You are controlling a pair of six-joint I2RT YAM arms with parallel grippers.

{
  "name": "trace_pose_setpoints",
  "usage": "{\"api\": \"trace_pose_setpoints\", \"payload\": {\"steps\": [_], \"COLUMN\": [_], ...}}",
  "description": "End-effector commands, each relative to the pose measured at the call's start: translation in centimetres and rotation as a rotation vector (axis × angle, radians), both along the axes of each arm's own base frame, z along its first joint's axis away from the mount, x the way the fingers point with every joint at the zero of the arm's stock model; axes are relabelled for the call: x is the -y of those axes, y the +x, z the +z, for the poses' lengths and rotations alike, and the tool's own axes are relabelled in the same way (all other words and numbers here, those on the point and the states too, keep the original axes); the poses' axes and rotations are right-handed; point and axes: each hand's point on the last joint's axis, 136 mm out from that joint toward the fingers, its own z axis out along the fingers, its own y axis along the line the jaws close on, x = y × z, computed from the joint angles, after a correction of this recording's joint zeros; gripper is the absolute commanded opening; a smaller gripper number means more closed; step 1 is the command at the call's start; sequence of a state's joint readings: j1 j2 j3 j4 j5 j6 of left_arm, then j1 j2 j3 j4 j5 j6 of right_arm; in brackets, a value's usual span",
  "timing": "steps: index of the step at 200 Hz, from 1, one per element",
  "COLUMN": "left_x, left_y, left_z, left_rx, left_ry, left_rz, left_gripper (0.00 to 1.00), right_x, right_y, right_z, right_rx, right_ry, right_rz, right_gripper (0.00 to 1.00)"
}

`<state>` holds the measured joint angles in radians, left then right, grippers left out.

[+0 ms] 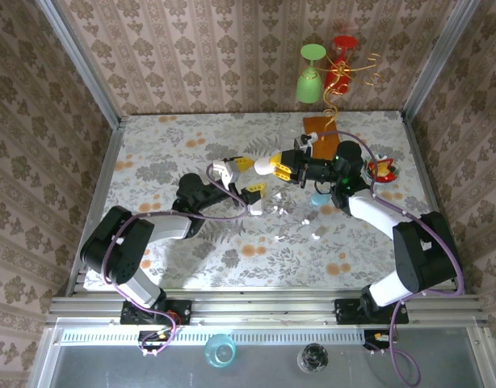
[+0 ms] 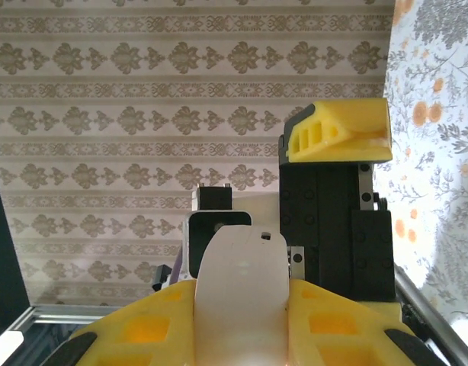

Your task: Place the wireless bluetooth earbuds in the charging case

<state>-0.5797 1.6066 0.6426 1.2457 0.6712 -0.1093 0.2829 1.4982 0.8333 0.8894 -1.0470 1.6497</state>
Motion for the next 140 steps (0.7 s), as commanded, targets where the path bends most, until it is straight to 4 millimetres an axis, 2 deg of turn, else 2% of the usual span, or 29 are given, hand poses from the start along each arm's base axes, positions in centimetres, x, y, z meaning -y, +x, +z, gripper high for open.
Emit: {"api": "trace_pose_setpoints", "payload": {"steps": [1, 72, 140], "left_x": [-0.2, 0.5, 1.2], "left_y": [-0.4, -1.3, -1.4], "left_z": [2.8, 4.6, 6.1], "left_rx": [0.073, 0.067, 0.091], "left_ry": [-0.051, -0.079, -0.103], "left_rz": [-0.041, -0.118, -0.133], "left_gripper": [0.75, 0.65, 0.6], "right_x": [0.5, 0.1, -0.1], "right_y": [-0.7, 0.0, -0.1], "right_z": [2.4, 2.9, 1.6], "right_rx": [0.037, -0.015, -0.034], "right_ry": [0.058, 0.176, 0.158], "right_rz": [-0.018, -0.026, -0.029], "right_gripper": [0.0, 0.0, 0.0]}}
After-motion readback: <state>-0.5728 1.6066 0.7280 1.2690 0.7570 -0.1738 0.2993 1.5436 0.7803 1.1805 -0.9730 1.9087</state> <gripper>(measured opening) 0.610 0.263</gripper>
